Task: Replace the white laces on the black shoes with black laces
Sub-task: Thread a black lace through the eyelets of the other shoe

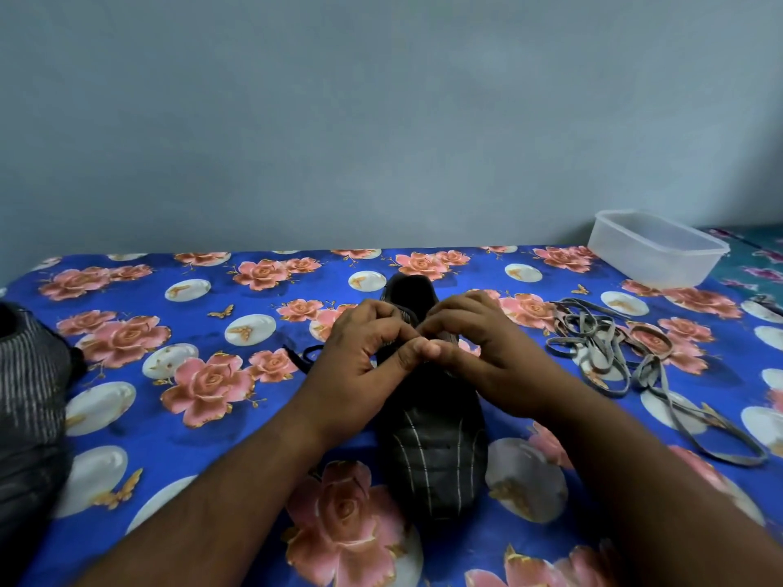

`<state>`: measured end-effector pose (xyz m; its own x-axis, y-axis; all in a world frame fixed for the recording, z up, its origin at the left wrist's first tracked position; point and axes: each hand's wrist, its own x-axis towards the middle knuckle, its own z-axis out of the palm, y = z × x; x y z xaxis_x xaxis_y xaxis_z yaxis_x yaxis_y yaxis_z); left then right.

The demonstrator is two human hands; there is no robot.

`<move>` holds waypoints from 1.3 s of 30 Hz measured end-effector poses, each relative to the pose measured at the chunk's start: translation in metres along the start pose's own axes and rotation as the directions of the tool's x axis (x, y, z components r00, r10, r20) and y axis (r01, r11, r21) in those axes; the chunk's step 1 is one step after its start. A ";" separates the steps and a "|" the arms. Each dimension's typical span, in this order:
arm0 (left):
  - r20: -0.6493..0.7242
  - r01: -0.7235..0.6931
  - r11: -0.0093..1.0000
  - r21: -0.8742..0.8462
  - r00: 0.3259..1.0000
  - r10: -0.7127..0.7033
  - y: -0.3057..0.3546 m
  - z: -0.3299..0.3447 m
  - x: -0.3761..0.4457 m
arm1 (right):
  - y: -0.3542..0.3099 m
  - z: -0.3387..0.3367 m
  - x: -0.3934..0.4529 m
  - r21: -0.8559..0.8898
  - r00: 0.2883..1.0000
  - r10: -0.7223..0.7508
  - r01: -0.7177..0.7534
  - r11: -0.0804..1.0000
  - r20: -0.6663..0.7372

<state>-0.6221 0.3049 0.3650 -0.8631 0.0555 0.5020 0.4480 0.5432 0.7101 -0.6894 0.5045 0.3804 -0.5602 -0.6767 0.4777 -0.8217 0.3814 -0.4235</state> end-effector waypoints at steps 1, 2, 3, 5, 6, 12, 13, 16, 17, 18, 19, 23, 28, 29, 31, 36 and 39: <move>-0.007 -0.008 1.000 0.018 1.000 0.009 0.000 0.000 0.000 | 0.000 0.000 0.000 0.024 1.000 0.011 -0.011 1.000 0.002; -0.016 -0.012 0.999 0.029 1.000 0.013 -0.001 0.000 0.001 | 0.000 0.000 0.001 0.076 1.000 0.023 -0.023 0.997 0.007; -0.021 -0.011 0.999 0.036 1.000 0.011 -0.001 -0.001 0.001 | 0.000 -0.002 0.001 0.146 0.999 0.035 -0.037 0.989 0.013; -0.013 -0.008 0.999 0.052 1.000 0.009 -0.002 -0.001 0.001 | 0.002 -0.004 0.001 0.299 0.998 0.068 -0.065 0.952 0.000; -0.009 -0.009 0.998 0.058 1.000 0.010 -0.001 -0.002 0.001 | 0.001 -0.007 0.000 0.365 0.996 0.088 -0.080 0.928 -0.005; -0.029 0.104 0.994 -0.025 0.994 -0.104 -0.001 -0.004 0.002 | 0.005 -0.022 -0.006 0.583 0.962 0.272 -0.225 0.781 0.006; -0.046 0.148 0.988 -0.044 0.988 -0.150 -0.002 -0.005 0.003 | 0.008 -0.024 -0.006 0.610 0.951 0.309 -0.246 0.753 0.001; -0.089 0.222 0.973 -0.066 0.970 -0.227 -0.005 -0.009 0.005 | 0.009 -0.025 -0.007 0.727 0.950 0.307 -0.244 0.642 0.049; -0.088 0.228 0.972 -0.060 0.969 -0.233 -0.005 -0.011 0.005 | 0.007 -0.026 -0.007 0.781 0.955 0.291 -0.227 0.581 0.061; -0.079 0.231 0.971 -0.053 0.969 -0.235 -0.005 -0.012 0.005 | 0.004 -0.027 -0.007 0.836 0.958 0.281 -0.207 0.508 0.067; -0.065 0.234 0.971 -0.050 0.969 -0.236 -0.005 -0.011 0.005 | 0.002 -0.029 -0.006 0.877 0.957 0.282 -0.192 0.440 0.068; -0.061 0.165 0.986 0.010 0.984 -0.164 -0.005 -0.005 0.002 | -0.002 -0.030 -0.007 0.871 0.964 0.252 -0.195 0.451 0.085; 0.012 -0.093 0.988 0.121 0.996 0.092 0.009 -0.003 -0.003 | -0.011 -0.022 -0.006 0.720 0.981 0.162 -0.189 0.667 0.107; 0.010 -0.115 0.981 0.154 0.993 0.115 0.012 -0.001 -0.003 | -0.012 -0.020 -0.005 0.690 0.982 0.151 -0.190 0.698 0.117; -0.030 -0.110 0.978 0.178 0.993 0.117 0.015 0.003 -0.001 | -0.014 -0.019 -0.005 0.667 0.980 0.143 -0.198 0.718 0.137; -0.140 -0.008 1.000 0.022 0.990 0.011 0.005 -0.002 0.004 | -0.013 -0.022 -0.005 0.686 0.978 0.192 -0.198 0.700 0.087; -0.281 0.129 0.991 -0.020 0.951 -0.129 -0.011 -0.010 0.010 | -0.007 -0.026 -0.005 0.788 0.964 0.259 -0.198 0.583 0.051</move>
<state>-0.6331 0.2913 0.3666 -0.8129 -0.2529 0.5246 0.3378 0.5290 0.7785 -0.6833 0.5214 0.4013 -0.7481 -0.5859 0.3116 -0.2857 -0.1394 -0.9481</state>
